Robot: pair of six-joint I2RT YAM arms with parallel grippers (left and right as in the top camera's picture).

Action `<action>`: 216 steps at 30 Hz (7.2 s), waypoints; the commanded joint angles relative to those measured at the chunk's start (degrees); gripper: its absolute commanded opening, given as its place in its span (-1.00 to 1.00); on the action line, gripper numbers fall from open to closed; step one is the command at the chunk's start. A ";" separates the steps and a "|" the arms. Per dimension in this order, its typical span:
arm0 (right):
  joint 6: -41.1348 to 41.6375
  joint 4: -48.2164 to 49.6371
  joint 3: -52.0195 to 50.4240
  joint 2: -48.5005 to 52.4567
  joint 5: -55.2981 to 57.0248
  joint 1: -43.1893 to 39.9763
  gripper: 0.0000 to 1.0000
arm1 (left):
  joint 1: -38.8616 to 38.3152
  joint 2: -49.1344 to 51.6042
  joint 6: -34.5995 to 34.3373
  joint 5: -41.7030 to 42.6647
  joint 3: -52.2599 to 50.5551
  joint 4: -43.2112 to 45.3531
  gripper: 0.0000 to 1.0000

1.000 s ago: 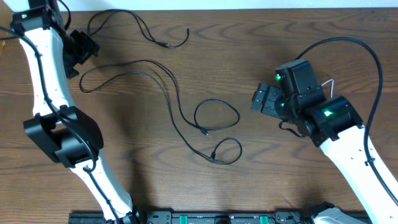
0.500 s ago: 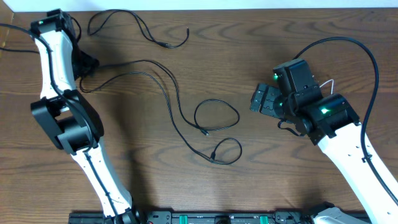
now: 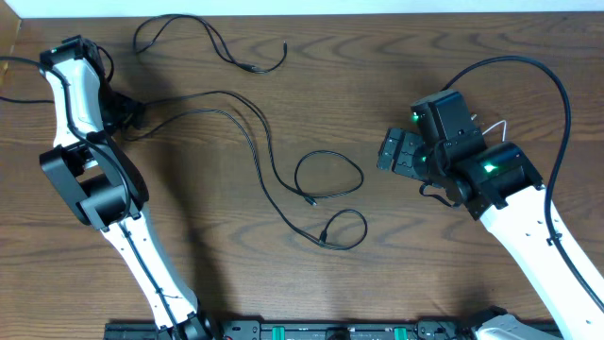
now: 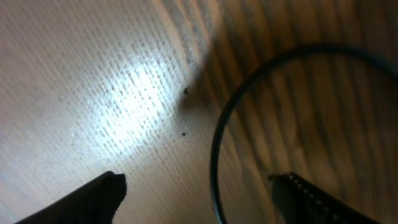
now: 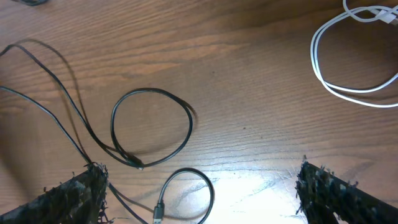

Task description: Untangle cables

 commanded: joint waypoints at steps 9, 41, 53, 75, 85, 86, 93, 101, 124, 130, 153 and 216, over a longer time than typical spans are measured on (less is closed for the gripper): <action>-0.74 -0.07 0.26 0.44 0.22 0.22 0.89 | -0.09 0.76 0.15 1.88 -7.72 4.76 0.30; -1.42 1.90 0.24 0.44 -1.05 0.22 0.89 | 19.37 -12.81 7.74 -3.50 7.78 17.51 0.85; -1.40 1.57 0.24 0.48 -2.56 0.22 0.91 | 11.10 -12.81 5.97 12.63 0.83 4.87 0.86; -2.25 -1.29 -0.17 0.83 -3.17 0.22 0.93 | -3.15 -24.52 3.87 6.93 -5.84 -22.14 0.89; -2.25 2.36 -0.17 0.85 -3.19 0.22 0.97 | -7.08 -41.05 4.00 7.43 -31.91 -14.19 0.92; -2.23 2.51 -0.17 0.85 -3.19 0.22 0.97 | -8.15 -41.90 3.50 7.72 -35.65 -12.24 0.92; -2.27 2.38 -0.17 1.36 -3.67 0.22 0.98 | -13.49 -42.34 -0.50 11.37 -54.14 3.10 0.94; -2.27 2.45 -0.17 1.46 -5.14 0.22 0.99 | -15.10 -42.34 -3.93 13.44 -63.78 16.94 0.94; -2.27 2.38 -0.17 1.46 -5.75 0.22 0.98 | -15.15 -42.32 -11.52 13.46 -74.01 41.46 0.18; -2.27 1.92 -0.17 1.46 -5.79 0.22 0.99 | -15.15 -42.32 -11.87 13.40 -74.01 43.45 -0.36; -3.76 1.44 -0.17 1.46 -8.33 0.22 0.99 | -14.32 -46.75 2.32 17.16 -61.88 36.41 -0.83; -3.78 1.90 -0.17 1.49 -8.31 0.22 0.99 | -19.47 -28.00 9.88 7.34 -40.50 27.39 -0.85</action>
